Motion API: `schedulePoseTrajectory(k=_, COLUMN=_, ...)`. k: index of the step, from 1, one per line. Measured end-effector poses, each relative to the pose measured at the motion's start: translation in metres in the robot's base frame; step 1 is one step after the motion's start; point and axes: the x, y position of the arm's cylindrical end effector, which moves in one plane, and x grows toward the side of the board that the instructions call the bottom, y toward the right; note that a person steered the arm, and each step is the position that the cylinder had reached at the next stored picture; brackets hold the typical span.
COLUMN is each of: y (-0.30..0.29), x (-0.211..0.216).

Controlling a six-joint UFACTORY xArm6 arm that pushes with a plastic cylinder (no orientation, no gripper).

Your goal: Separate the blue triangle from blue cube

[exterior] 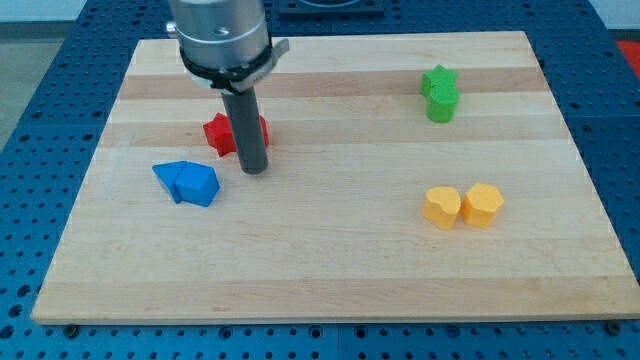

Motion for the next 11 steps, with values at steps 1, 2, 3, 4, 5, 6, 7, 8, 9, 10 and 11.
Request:
schedulePoseTrajectory(k=1, y=-0.017, x=-0.020)
schedulePoseTrajectory(k=2, y=-0.047, x=-0.008)
schedulePoseTrajectory(k=3, y=-0.066, x=0.028)
schedulePoseTrajectory(k=4, y=-0.084, x=0.054)
schedulePoseTrajectory(k=5, y=-0.099, x=0.057)
schedulePoseTrajectory(k=6, y=-0.115, x=0.041)
schedulePoseTrajectory(k=7, y=-0.133, x=0.039)
schedulePoseTrajectory(k=8, y=-0.149, x=0.062)
schedulePoseTrajectory(k=9, y=-0.150, x=0.077)
schedulePoseTrajectory(k=10, y=-0.150, x=0.077)
schedulePoseTrajectory(k=11, y=-0.152, x=0.088)
